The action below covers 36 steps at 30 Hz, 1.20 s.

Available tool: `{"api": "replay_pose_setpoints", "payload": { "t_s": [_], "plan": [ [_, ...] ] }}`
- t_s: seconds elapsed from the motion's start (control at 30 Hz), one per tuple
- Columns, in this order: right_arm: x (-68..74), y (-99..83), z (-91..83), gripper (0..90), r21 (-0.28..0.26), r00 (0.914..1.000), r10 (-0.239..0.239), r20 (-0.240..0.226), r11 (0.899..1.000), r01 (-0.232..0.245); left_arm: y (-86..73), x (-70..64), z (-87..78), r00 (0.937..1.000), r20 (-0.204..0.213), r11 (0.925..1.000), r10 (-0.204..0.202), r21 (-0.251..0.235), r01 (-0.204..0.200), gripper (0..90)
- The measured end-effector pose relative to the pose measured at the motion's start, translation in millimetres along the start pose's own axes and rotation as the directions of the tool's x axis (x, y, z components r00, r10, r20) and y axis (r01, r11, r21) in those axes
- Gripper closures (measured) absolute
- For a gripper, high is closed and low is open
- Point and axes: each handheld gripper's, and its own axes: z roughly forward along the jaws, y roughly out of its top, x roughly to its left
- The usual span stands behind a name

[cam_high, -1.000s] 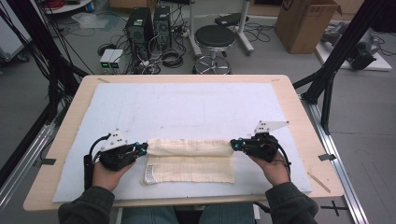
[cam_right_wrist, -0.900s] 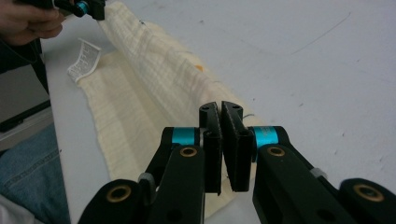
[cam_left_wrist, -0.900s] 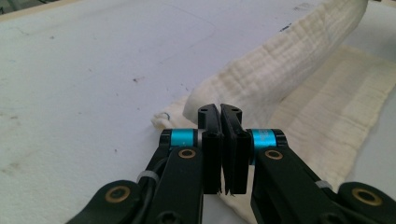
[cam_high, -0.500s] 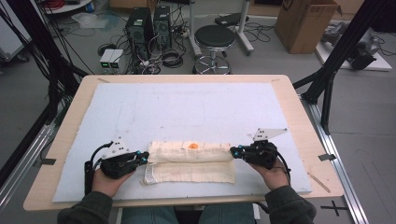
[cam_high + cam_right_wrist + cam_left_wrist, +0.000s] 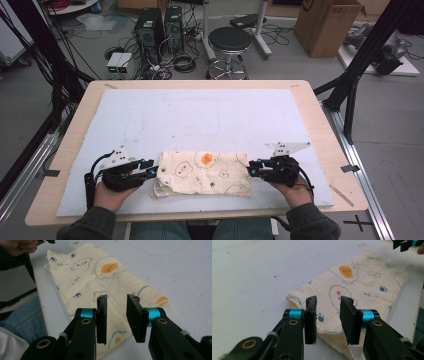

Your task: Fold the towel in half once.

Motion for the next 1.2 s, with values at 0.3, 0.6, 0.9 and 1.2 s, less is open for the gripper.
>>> {"api": "replay_pose_setpoints", "payload": {
  "t_s": [0.3,0.6,0.9,1.2],
  "plan": [
    [5.5,0.8,27.5,69.3,0.057,0.9987,-0.02,-0.047,0.998,0.023,6.7,-8.9,18.0,0.9939,0.095,0.9965,0.057,0.055,-0.062,75.9],
    [8.6,0.4,37.9,69.1,0.081,0.9972,-0.045,-0.06,0.995,0.05,-11.2,-15.3,19.6,0.9896,0.106,0.9796,0.098,0.165,-0.114,76.1],
    [12.3,-5.7,38.6,69.4,0.117,0.9957,-0.072,-0.058,0.99,0.078,-20.4,-21.5,17.5,0.985,0.115,0.9679,0.128,0.202,-0.15,76.4],
    [13.5,-12.9,41.7,68.9,0.17,0.9927,-0.115,-0.036,0.978,0.119,-22.9,-26.3,17.5,0.9793,0.133,0.9624,0.152,0.205,-0.178,76.4]
  ]
}}
